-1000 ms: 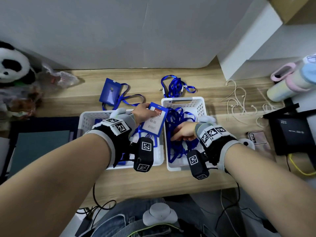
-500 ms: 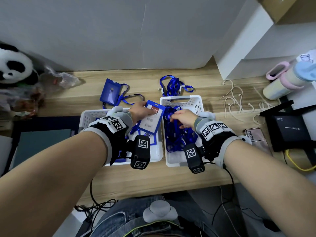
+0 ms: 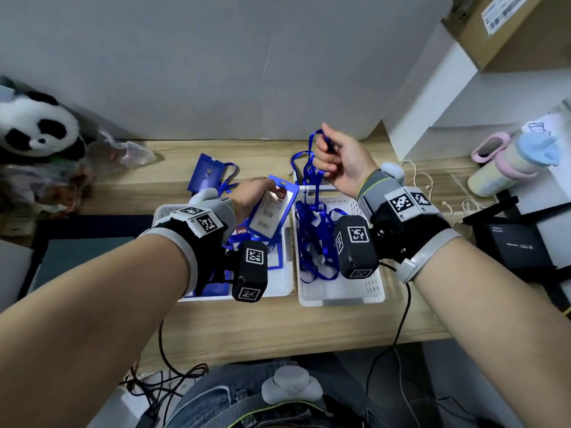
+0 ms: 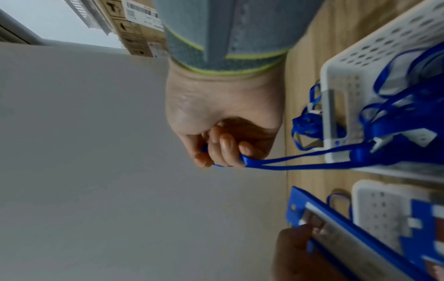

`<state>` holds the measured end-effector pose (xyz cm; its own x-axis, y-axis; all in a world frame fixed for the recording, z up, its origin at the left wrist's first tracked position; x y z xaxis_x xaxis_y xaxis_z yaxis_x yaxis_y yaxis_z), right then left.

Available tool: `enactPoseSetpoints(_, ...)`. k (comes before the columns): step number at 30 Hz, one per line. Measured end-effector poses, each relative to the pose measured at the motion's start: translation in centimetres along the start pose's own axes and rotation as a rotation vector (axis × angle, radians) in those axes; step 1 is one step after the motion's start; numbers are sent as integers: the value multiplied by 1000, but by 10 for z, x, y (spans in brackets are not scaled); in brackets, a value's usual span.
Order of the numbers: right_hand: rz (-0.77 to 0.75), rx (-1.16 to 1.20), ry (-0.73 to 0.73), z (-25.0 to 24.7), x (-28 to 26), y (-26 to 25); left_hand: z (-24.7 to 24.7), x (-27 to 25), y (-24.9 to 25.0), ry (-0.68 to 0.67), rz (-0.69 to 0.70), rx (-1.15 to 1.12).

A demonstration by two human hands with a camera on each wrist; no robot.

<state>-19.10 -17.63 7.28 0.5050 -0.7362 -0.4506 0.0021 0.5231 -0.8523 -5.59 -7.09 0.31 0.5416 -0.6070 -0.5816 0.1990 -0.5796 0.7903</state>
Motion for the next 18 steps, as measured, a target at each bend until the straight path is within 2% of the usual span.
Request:
enactPoseSetpoints(5,-70,96,-83,19,-11,-24,-7,-5,-1,-11,-58,-30)
enactPoseSetpoints(9,-120,166,-128,32,-22,-43,-9,-7,3,-69,-11,1)
enactPoseSetpoints(13,-143,201,-112,39,-29,-52,-5,-14,5,-168,9,3)
enactPoseSetpoints(18,-110,258,-104,40,-29,-51,0,-24,10,-201,36,92)
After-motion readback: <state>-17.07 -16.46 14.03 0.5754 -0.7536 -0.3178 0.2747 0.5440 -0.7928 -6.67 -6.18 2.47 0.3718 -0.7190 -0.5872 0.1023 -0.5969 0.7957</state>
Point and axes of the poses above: each hand's wrist, its own x-axis towards the middle knuckle, its own z-axis out of the palm, y = z × x, the point moved 2 cm from there along x, towards the middle knuckle, and after that the axes turned 15 degrees about y, right-handed, at the moved point
